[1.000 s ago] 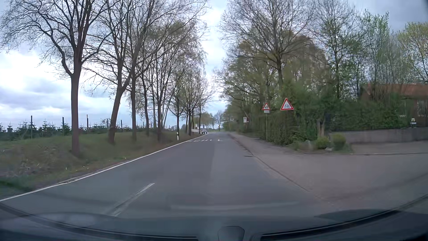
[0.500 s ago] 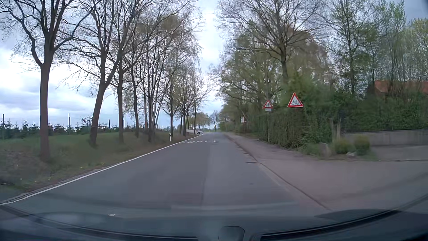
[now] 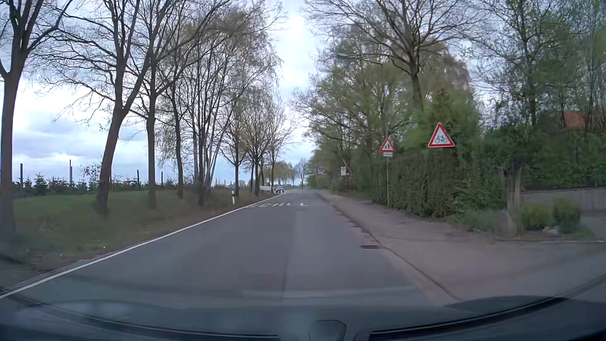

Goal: Follow the waypoints while adhering to traffic rules and regulations

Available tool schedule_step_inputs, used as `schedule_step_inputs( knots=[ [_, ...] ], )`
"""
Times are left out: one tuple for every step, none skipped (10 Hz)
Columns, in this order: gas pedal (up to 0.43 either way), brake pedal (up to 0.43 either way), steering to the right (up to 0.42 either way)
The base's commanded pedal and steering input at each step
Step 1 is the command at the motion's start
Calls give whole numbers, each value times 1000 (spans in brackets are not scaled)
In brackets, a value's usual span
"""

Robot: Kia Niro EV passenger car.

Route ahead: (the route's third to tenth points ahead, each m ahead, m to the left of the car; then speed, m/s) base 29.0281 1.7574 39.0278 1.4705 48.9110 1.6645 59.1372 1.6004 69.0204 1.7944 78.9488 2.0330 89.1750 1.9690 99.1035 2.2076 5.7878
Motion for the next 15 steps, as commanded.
schedule_step_inputs(
  knots=[
    [118,0,9],
    [118,0,9],
    [118,0,8],
    [110,0,7],
    [98,0,6],
    [79,0,6],
    [79,0,6],
    [79,0,6],
    [79,0,6],
    [79,0,6],
    [79,0,6],
    [79,0,6],
    [79,0,6],
    [79,0,6],
    [79,0,6]
  ],
)
